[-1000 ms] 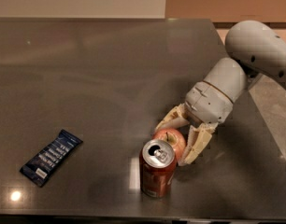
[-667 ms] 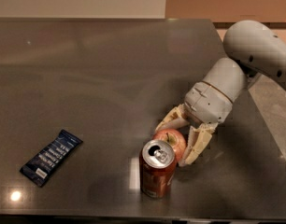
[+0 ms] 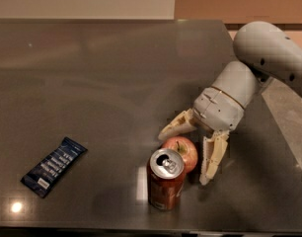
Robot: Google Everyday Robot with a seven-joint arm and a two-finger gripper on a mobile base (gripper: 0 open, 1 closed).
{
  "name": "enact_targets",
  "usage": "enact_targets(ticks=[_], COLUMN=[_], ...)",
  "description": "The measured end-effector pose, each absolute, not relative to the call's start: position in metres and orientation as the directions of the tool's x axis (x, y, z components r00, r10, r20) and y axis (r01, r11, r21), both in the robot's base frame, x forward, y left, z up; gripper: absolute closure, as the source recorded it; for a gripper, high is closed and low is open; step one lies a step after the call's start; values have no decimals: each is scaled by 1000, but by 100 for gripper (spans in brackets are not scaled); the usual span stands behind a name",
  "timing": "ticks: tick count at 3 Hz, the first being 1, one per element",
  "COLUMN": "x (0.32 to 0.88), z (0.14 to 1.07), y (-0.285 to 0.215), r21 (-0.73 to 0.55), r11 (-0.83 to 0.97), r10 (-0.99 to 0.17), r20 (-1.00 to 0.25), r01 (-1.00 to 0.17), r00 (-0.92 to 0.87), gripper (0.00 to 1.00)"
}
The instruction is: Move apple near coke can
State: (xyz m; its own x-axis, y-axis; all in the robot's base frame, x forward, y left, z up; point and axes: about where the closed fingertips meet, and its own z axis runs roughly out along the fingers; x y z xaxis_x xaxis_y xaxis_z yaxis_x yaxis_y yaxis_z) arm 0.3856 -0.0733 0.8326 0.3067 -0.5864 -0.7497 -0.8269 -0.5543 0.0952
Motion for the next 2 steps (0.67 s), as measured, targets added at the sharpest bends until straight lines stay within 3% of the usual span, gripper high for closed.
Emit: enact_targets(ticks=[2], x=[385], z=[835], y=[-72], r21=[99], r11=[-565], r10=[-585], r20=[-748], r01=[-819], r00=[313], gripper=[0])
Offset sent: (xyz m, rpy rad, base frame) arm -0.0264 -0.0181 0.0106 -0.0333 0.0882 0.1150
